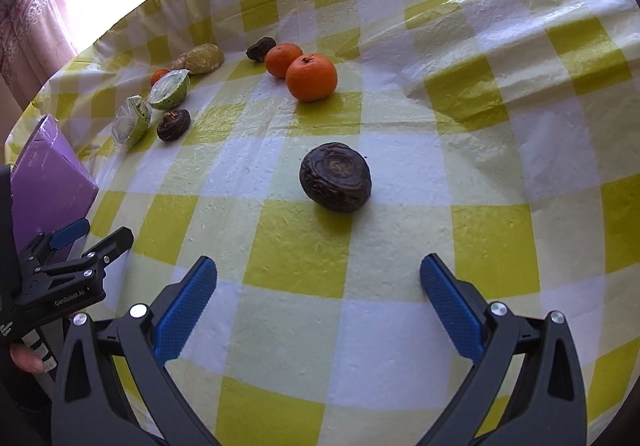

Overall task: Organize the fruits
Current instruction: 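Close the left tool on one dark brown fruit while the right tool grasps another, then carry both dark brown fruits in both tools over the purple box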

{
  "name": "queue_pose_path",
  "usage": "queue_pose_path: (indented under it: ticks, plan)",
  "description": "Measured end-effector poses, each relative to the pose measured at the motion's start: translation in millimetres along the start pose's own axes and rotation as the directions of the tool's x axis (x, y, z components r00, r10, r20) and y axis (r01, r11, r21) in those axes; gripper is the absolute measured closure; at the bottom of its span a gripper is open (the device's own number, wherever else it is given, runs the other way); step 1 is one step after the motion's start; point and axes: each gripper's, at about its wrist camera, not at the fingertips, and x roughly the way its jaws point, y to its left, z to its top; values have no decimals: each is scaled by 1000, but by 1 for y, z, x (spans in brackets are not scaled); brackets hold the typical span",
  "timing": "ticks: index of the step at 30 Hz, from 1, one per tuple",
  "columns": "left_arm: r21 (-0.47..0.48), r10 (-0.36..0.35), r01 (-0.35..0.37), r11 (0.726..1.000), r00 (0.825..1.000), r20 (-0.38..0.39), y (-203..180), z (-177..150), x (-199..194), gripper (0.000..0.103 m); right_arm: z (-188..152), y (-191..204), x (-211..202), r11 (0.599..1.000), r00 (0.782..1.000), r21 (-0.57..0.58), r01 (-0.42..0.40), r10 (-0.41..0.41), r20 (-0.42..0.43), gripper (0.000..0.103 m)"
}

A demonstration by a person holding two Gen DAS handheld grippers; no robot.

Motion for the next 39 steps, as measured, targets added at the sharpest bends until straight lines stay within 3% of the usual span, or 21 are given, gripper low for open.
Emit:
queue_pose_path:
  ticks: [4, 5, 9, 11, 13, 16, 21, 24, 30, 39]
  plan:
    - [-1, 0, 0, 1000, 1000, -22, 0, 2, 2, 4, 8, 2, 5, 1000, 1000, -9, -11, 11, 21, 5]
    - [-5, 0, 0, 1000, 1000, -26, -1, 3, 2, 4, 13, 5, 8, 1000, 1000, -19, -2, 2, 25, 15]
    - [30, -26, 26, 999, 999, -26, -10, 9, 5, 5, 34, 10, 22, 1000, 999, -19, 3, -3, 36, 30]
    - [46, -46, 47, 998, 999, -4, -16, 13, 5, 6, 39, 13, 26, 998, 998, -38, 49, -47, 48, 50]
    - [64, -75, 74, 995, 997, 17, -23, 22, 8, 8, 39, 13, 26, 996, 996, -44, 75, -73, 58, 62]
    - [56, -91, 90, 994, 995, 28, -28, 41, 19, 15, 35, 14, 26, 995, 994, -57, 88, -84, 72, 62]
    - [24, -110, 110, 994, 993, 30, -28, 75, 43, 27, 33, 29, 29, 976, 980, -113, 188, -179, 90, 63]
    - [35, -107, 106, 994, 994, 31, -29, 87, 53, 36, 34, 26, 29, 979, 982, -104, 176, -167, 88, 63]
    - [91, -85, 81, 993, 996, 42, -37, 95, 59, 67, 34, 26, 28, 978, 981, -106, 179, -170, 88, 63]
    - [62, -107, 104, 993, 993, 57, -28, 78, 45, 68, 35, 26, 29, 981, 983, -98, 170, -163, 84, 63]
